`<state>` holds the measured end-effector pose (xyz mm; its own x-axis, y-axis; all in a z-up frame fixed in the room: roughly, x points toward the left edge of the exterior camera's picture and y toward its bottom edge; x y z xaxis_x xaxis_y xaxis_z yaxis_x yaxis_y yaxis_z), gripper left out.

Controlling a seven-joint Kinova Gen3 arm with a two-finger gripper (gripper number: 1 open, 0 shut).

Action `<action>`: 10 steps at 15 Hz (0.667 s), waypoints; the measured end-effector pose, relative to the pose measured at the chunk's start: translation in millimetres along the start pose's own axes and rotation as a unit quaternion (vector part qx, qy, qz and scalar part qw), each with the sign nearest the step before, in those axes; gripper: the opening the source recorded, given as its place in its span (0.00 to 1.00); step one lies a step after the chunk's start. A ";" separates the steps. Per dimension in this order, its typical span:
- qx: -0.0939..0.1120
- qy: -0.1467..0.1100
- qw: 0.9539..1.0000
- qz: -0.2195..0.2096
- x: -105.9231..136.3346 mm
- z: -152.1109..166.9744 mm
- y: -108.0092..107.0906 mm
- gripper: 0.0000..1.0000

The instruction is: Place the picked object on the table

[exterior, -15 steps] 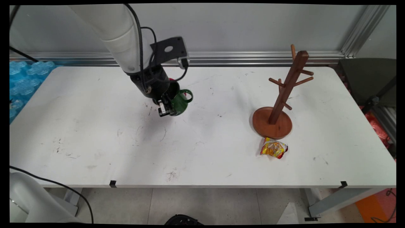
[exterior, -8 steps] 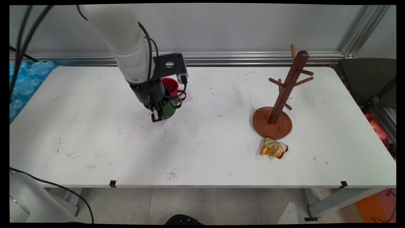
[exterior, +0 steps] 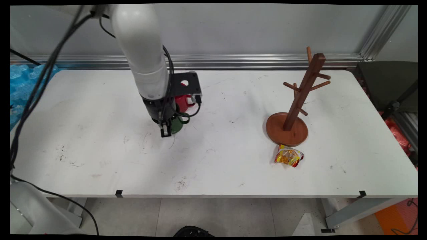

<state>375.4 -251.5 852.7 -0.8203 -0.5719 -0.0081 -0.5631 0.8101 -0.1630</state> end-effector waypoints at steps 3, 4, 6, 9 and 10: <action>-0.003 -0.013 1.000 0.006 7.7 13.0 1.4 0.00; -0.005 -0.018 1.000 0.007 9.8 17.1 2.3 0.00; -0.007 -0.025 1.000 0.007 12.9 22.1 3.3 0.00; -0.012 -0.036 0.999 0.008 19.4 30.5 5.3 0.00; -0.013 -0.038 0.999 0.008 21.1 32.6 5.9 0.00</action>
<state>358.0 -263.0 819.5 -0.8196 -0.5664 -0.0864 -0.5535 0.8216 -0.1360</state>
